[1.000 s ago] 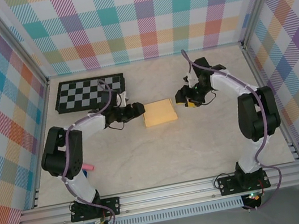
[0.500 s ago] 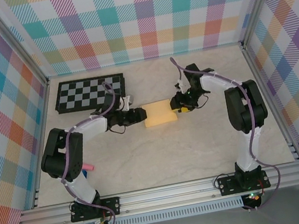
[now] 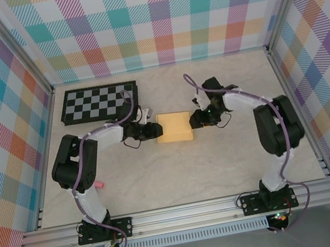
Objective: Fold the paper box
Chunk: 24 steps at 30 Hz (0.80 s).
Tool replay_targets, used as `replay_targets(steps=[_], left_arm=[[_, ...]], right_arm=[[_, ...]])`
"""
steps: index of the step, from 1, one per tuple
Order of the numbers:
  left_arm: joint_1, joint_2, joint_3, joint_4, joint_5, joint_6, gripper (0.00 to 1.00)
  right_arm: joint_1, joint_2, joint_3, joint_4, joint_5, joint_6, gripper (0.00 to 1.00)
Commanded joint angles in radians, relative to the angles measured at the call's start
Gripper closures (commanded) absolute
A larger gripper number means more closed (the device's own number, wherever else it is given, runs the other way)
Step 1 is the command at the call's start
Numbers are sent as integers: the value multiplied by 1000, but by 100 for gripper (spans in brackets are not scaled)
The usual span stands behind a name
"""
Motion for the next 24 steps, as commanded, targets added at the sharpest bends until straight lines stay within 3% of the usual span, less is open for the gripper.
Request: replay_targets(steps=[1,4,9,19,24], left_arm=[[-3,29,23,-86,-46,30,57],[-3,34,46,-106,-35,33,57],[-2,40,45,-105,-15,22,57],[-3,53,38,-91,12,7,57],[-1,50,35,-83,20,1,57]], right_arm=[[45,-223,-135,211,4,-385,48],[130,-337,-263,282,4,-796,42],[267,-310,-339,436,154,-1088,40],[380,-86,-340,754,378,-1204,40],[393,-8,-333,847,469,-1224,50]])
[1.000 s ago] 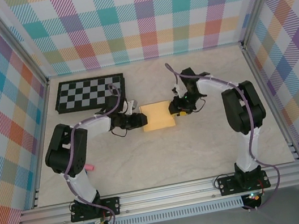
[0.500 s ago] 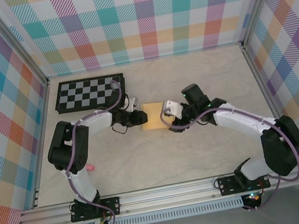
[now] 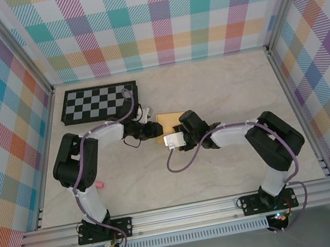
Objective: Fold the paper box
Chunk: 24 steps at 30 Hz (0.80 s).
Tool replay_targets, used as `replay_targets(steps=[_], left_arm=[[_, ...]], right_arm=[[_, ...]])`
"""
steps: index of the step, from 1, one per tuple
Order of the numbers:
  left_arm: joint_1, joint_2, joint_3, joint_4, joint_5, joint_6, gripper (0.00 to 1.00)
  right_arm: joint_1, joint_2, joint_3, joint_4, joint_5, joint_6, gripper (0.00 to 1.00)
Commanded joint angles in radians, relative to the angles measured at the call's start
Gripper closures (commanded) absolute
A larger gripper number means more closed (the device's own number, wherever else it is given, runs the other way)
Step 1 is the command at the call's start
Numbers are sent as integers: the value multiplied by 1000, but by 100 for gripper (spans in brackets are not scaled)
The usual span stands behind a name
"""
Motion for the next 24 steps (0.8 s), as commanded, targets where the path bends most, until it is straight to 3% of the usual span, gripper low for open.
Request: replay_targets(steps=[1,5,12,24], left_arm=[[-2,29,-3,-31,7,-7,57],[0,27,-6,-24,17,-13,57],[24,-33,-32,34,78,-56,54],[159,-311,-52,95,91,-83,49]], right_arm=[[11,39,10,126,89,-58,54],[27,59,-10,179,117,-93,66],[48,62,-60,280,172,-121,77],[40,-49,-23,138,139,-79,86]])
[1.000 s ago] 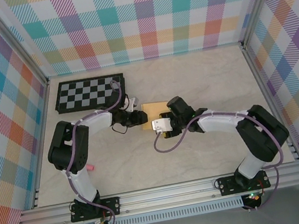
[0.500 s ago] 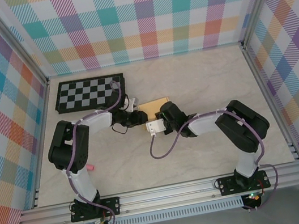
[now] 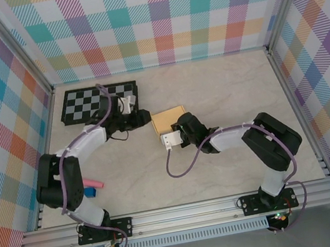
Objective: Fold the paper box
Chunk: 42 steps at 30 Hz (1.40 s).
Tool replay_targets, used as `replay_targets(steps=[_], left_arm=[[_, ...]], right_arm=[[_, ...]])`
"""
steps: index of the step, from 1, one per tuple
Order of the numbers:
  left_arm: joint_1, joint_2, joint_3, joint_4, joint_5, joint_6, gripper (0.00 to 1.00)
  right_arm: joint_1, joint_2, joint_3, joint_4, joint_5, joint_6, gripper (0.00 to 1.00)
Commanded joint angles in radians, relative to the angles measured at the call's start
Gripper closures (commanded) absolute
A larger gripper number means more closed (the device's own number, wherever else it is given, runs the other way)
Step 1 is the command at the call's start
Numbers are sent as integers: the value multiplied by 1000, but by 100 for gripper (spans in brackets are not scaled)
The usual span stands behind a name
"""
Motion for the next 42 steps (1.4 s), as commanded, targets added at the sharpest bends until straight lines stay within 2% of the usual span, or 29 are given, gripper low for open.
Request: replay_targets(steps=[1,7,14,18,23,25,27,30,33,36,39,40,41,42], left_arm=[[40,-61,1,22,21,-5,49],[94,-77,-14,21,28,8,48],[82,94,26,80,47,-13,47],[20,208,129,-4,16,72,47],[-48,340,282,-68,29,118,46],[-70,364,328,-87,27,135,46],[-93,379,368,-114,32,170,44],[-117,413,423,-178,44,206,43],[-146,485,528,-287,52,289,43],[-171,543,588,-341,40,306,45],[-178,552,565,-339,19,296,46],[-177,545,547,-339,2,297,46],[-178,536,529,-339,-3,300,46],[-177,531,516,-343,-8,303,46]], right_arm=[[-3,-55,33,-114,-38,36,87],[-24,-138,64,-295,-120,44,87],[-18,-80,-18,-207,-116,60,86],[-15,-58,-39,-209,-115,33,81],[-15,-82,-59,-217,-113,34,66],[-16,-126,-65,-231,-124,78,57],[-24,-189,-55,-276,-151,170,54],[-42,-291,-37,-359,-182,336,48],[-42,-389,-40,-423,-179,525,47],[-42,-484,-26,-506,-201,816,45],[-58,-543,25,-630,-62,1370,38],[-81,-551,57,-734,-40,1618,36],[-114,-554,86,-855,-54,1870,27],[-153,-551,103,-968,-103,2106,14]])
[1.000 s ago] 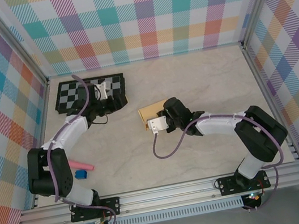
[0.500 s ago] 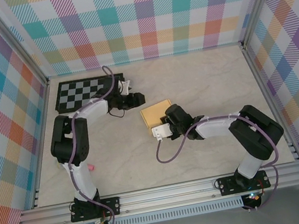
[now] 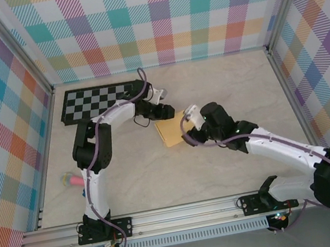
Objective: Fold the paper box
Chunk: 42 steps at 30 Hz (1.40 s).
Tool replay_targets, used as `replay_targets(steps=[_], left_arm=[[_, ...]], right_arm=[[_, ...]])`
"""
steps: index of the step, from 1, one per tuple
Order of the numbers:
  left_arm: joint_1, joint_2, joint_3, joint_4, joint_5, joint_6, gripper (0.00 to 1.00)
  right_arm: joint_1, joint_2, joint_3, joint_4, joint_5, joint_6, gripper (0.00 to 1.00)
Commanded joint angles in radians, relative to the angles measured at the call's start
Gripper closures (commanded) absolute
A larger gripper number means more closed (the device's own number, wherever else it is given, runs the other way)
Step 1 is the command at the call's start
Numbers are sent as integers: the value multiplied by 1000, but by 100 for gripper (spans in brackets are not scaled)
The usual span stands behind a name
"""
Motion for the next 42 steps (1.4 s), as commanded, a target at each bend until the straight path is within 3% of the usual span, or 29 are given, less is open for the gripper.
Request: replay_targets(steps=[1,2,3,5,6,11,17,26,42], left_arm=[[-10,-23,-47,-52,-16,34,46],[-11,-30,-61,-46,-18,34,46],[-12,-33,-69,-43,-23,29,46],[-14,-26,-70,-49,-20,22,46],[-14,-23,-69,-51,-20,17,46],[-15,0,-67,-63,-15,-14,48],[-6,42,-68,-58,31,-46,49],[36,105,-67,-19,162,-135,53],[82,134,-165,142,292,-300,64]], right_arm=[[-132,-9,43,-338,-131,988,10],[-180,-9,-43,-199,-281,1108,15],[-194,-20,-138,-33,-344,1214,21],[-195,-16,-295,289,-365,1412,30],[-211,14,-292,320,-382,1411,31],[-251,191,-266,449,-479,1370,33],[-276,303,-273,624,-524,1349,26],[-335,331,-266,649,-544,1317,14],[-351,496,-212,855,-628,1226,13]])
